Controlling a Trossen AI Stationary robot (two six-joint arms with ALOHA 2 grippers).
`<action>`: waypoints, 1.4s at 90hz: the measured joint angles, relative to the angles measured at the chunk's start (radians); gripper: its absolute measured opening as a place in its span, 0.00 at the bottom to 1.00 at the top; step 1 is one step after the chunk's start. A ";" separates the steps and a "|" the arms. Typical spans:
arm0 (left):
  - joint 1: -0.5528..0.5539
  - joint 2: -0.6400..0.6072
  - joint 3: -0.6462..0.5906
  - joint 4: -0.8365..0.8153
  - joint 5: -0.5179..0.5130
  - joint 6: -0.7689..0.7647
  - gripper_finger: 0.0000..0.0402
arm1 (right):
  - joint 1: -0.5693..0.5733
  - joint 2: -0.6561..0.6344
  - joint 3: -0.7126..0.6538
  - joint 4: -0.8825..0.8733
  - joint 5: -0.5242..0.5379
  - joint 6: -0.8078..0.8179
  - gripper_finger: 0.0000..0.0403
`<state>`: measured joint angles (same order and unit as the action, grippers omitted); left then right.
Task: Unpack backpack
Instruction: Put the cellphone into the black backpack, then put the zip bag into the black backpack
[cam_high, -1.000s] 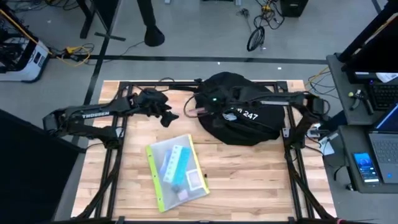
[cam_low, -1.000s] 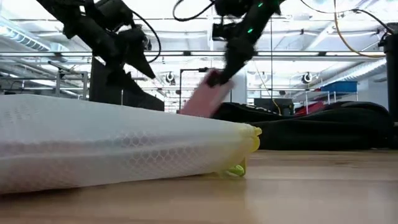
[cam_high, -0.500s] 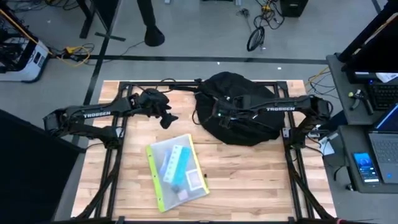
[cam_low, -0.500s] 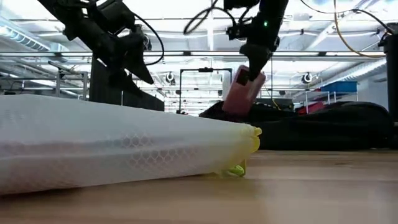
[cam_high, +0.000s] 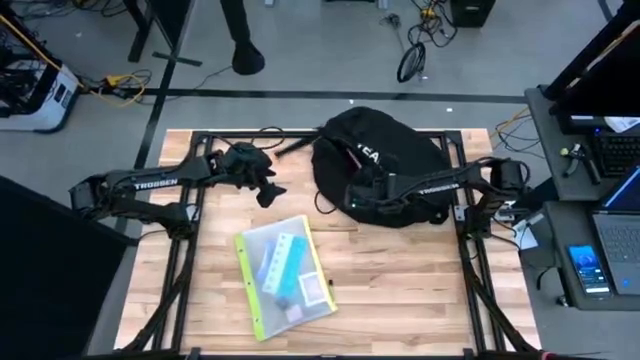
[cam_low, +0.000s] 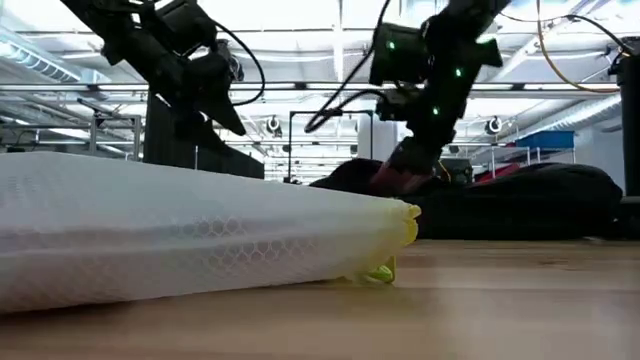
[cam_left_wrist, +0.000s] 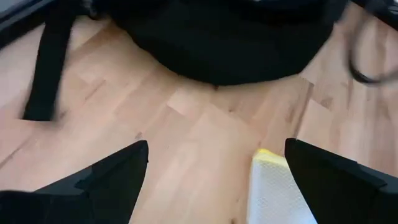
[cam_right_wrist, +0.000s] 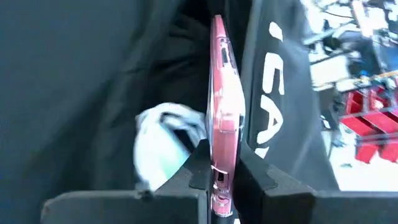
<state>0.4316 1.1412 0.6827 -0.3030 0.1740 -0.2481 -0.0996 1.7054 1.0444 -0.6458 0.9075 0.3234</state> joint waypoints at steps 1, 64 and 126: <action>0.000 0.000 0.000 0.000 0.003 0.000 0.90 | 0.000 -0.001 -0.007 0.007 0.000 0.006 0.04; 0.000 -0.001 0.000 0.019 0.033 0.037 0.90 | 0.021 -0.065 0.092 -0.303 -0.282 0.293 0.57; 0.000 -0.001 0.001 0.013 0.031 0.081 0.90 | -0.093 0.005 0.062 0.374 -0.673 0.016 0.54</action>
<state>0.4316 1.1400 0.6838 -0.2901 0.2051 -0.1673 -0.1925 1.7101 1.1069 -0.2723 0.2349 0.3393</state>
